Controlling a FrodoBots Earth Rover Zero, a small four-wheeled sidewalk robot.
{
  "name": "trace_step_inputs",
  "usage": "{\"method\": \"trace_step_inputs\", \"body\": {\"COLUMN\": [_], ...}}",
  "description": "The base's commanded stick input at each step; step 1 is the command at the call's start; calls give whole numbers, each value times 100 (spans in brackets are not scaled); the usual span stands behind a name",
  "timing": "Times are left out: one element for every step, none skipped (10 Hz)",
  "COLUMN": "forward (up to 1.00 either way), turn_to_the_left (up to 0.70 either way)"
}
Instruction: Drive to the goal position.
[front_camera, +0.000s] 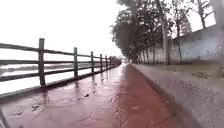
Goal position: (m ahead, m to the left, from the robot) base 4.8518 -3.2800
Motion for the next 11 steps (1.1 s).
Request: {"method": "trace_step_inputs", "body": {"forward": [100, 100, 100, 100, 100, 100, 100, 100, 100, 100, 100], "turn_to_the_left": [-38, -41, -27, -4, -1, -1, -1, -1, -1, -1, -1]}}
